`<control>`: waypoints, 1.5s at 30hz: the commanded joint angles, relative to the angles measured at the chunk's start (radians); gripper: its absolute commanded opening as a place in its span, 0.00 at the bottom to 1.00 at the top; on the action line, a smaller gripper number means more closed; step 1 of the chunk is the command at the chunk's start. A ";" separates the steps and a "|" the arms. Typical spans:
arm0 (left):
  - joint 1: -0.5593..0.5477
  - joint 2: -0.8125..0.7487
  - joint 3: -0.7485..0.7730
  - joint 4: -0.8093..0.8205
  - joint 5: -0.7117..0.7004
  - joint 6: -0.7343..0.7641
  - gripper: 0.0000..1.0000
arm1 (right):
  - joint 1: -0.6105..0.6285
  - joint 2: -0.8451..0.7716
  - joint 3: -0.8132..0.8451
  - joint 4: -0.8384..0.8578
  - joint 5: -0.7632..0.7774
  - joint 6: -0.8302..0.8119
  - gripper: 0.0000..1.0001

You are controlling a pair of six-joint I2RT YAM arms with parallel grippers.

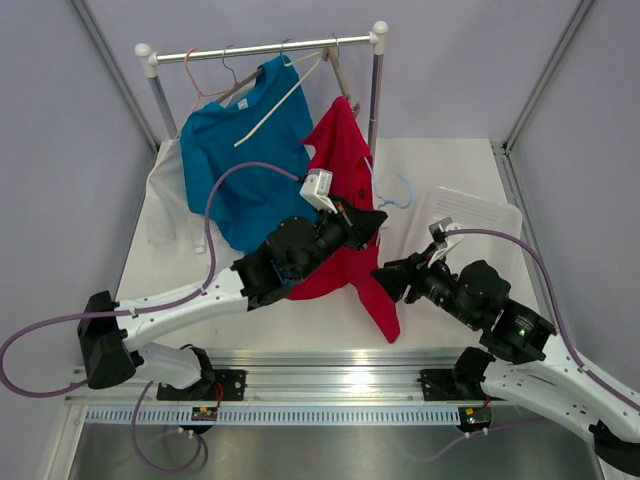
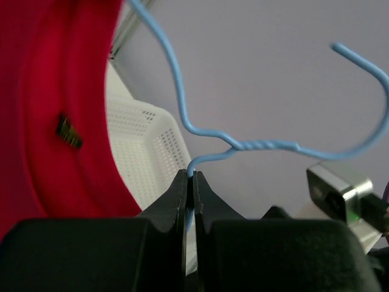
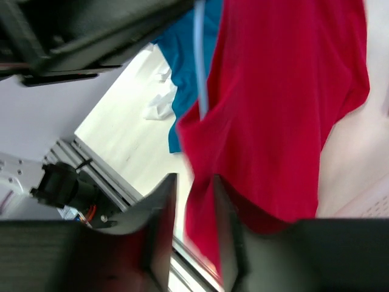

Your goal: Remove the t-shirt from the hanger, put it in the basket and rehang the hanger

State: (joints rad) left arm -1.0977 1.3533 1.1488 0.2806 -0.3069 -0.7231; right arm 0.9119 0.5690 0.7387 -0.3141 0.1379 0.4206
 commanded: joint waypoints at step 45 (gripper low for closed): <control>0.018 -0.771 -0.117 0.105 0.072 0.037 0.00 | 0.243 0.314 -0.200 0.193 -0.098 0.153 0.00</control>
State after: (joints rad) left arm -1.0836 0.5465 0.9260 0.2596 -0.2874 -0.7284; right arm 1.1458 0.8322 0.5613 -0.0437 -0.0566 0.5468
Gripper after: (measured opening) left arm 0.049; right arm 0.022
